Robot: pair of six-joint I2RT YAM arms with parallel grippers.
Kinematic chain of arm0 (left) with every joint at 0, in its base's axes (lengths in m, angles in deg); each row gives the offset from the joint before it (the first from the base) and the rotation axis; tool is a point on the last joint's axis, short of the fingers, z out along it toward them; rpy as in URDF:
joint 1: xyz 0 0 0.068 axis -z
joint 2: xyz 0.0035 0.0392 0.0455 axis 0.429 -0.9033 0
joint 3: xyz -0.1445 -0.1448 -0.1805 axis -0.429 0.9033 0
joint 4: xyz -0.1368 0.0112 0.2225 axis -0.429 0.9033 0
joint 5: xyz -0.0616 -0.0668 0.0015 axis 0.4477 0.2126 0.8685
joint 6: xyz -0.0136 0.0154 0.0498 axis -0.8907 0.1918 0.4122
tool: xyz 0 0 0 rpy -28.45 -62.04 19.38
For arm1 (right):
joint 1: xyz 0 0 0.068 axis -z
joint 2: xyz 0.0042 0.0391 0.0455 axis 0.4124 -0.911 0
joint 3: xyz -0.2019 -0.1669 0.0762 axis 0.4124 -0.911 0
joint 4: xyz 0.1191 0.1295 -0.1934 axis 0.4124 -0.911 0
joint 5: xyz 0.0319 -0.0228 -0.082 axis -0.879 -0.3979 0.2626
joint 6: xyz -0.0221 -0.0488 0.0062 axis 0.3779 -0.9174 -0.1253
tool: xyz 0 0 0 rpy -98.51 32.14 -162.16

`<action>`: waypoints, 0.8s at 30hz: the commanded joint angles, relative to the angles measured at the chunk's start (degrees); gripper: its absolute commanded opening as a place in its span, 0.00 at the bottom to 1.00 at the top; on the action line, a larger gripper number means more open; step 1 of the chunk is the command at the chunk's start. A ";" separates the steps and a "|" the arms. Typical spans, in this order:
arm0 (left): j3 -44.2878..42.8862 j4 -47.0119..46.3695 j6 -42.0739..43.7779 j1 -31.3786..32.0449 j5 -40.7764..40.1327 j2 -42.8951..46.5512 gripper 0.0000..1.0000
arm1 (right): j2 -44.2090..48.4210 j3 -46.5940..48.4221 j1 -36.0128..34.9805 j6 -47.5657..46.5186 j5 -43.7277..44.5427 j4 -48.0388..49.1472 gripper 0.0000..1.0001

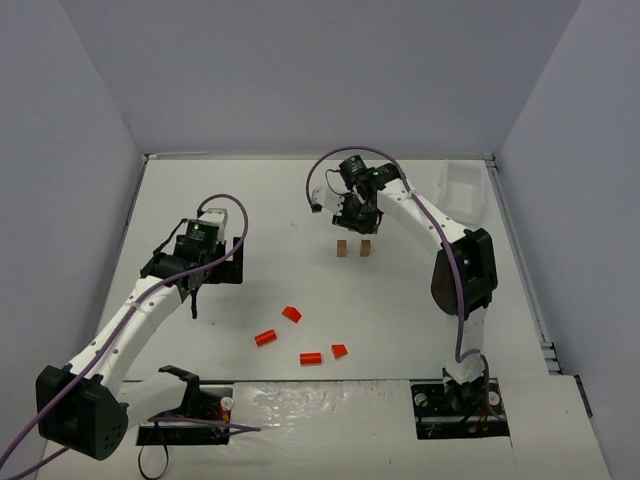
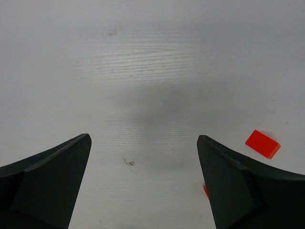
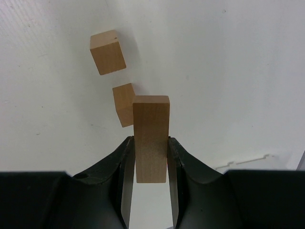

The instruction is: Build the wood block tower

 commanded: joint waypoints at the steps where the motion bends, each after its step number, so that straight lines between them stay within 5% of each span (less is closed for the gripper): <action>1: -0.90 -4.36 0.96 -0.49 -1.48 0.65 0.92 | 0.22 0.83 -0.85 -2.81 -1.03 -1.01 0.04; 24: -0.78 -4.42 1.43 -0.49 -2.49 -0.01 0.92 | -3.01 0.46 -1.90 -4.85 -3.91 -0.60 0.11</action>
